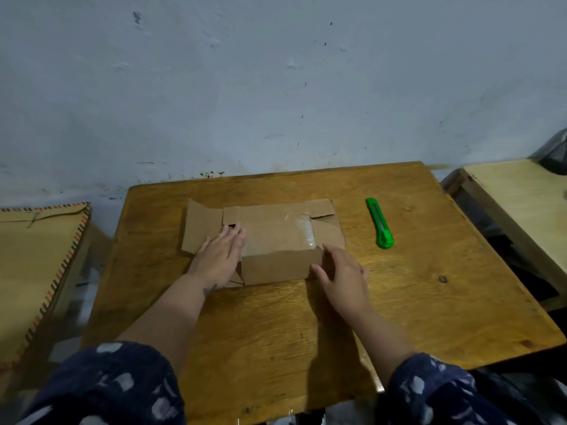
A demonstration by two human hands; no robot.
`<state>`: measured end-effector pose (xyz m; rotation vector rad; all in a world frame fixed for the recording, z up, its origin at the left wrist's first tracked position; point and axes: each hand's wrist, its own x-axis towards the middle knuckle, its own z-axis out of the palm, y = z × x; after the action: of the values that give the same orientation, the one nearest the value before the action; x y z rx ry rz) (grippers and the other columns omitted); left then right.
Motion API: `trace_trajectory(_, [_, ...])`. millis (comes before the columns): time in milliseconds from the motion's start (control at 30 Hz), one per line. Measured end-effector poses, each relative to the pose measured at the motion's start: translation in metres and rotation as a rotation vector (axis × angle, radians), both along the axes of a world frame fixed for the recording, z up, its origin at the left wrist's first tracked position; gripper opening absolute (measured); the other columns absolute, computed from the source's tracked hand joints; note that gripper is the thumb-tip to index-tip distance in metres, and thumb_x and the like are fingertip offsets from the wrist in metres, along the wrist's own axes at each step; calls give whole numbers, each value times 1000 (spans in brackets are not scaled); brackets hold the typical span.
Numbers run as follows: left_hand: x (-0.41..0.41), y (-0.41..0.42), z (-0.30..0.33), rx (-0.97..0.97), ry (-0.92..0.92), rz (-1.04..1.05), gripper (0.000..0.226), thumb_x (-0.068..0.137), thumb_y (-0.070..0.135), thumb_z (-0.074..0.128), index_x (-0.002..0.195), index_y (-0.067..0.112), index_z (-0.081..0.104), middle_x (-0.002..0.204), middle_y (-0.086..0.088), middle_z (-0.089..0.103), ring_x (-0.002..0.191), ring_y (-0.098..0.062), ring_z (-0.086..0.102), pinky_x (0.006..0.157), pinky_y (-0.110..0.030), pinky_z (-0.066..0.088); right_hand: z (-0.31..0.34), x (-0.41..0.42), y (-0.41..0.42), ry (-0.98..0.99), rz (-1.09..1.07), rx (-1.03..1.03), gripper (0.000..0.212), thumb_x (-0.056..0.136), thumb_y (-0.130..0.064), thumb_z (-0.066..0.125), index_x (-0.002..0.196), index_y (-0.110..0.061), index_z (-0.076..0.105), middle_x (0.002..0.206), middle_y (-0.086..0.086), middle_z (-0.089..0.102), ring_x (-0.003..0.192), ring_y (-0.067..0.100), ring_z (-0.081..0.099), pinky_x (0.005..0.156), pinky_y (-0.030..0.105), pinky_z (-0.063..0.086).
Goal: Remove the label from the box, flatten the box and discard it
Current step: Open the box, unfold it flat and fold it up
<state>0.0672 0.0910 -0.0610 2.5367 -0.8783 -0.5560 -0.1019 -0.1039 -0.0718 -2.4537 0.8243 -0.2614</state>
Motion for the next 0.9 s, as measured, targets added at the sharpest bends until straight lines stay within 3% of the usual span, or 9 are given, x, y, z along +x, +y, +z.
trace_trajectory(133, [-8,-3,-5,173,-57,-59,77,88,68,4,152,26,-4,157,12,-16,145,-12,-17,118,-45,-9,2,13,6,42,-66,-47,53,87,-39,59,136,-29,41,136,-6,46,129,16,37,106,39,25])
trace_trajectory(233, [-17,-8,-14,271,-145,-57,80,92,66,17,150,23,-16,155,7,-28,143,-15,-25,116,-47,-12,3,18,5,44,-84,-50,57,84,-39,64,136,-27,43,136,0,42,128,21,34,105,41,28])
trace_trajectory(300, [-21,-9,-19,294,-159,-43,79,93,64,15,149,21,-20,155,5,-30,142,-15,-28,116,-47,-13,4,19,-2,23,-179,-9,64,82,-37,68,138,-21,41,138,5,39,128,25,32,105,43,32])
trace_trajectory(367, [-23,-9,-22,302,-164,-39,76,94,62,13,148,21,-23,154,5,-32,141,-16,-30,116,-47,-14,7,22,-14,3,-329,107,64,86,-29,65,141,-14,38,140,10,39,129,28,37,105,42,38])
trace_trajectory(467, [-22,-10,-24,291,-166,-38,75,95,61,12,147,21,-23,154,6,-32,142,-16,-29,116,-47,-14,13,27,-30,31,-381,279,50,92,-18,58,139,-8,44,133,14,54,120,29,52,97,39,45])
trace_trajectory(600, [-23,-10,-27,290,-176,-30,75,95,61,12,147,21,-24,154,5,-32,142,-16,-29,116,-48,-13,25,28,-44,-100,-458,689,41,91,-12,59,131,-13,54,125,10,61,112,26,56,88,36,49])
trace_trajectory(667, [-23,-10,-27,289,-183,-26,75,94,61,11,147,21,-24,154,5,-32,142,-16,-29,116,-47,-13,28,24,-45,-193,-484,899,34,88,-9,62,120,-19,60,123,8,61,110,24,55,91,40,50])
trace_trajectory(767, [-24,-10,-27,281,-189,-26,75,94,62,11,146,21,-24,154,5,-31,142,-16,-29,116,-47,-13,31,19,-40,-252,-392,1014,33,89,-10,61,117,-28,63,119,2,63,108,22,57,91,44,51])
trace_trajectory(900, [-24,-11,-27,284,-194,-27,75,94,62,11,147,20,-22,155,4,-30,142,-16,-28,116,-48,-13,35,19,-26,-296,-236,984,39,86,-13,66,123,-24,62,113,-8,64,101,9,57,73,24,47])
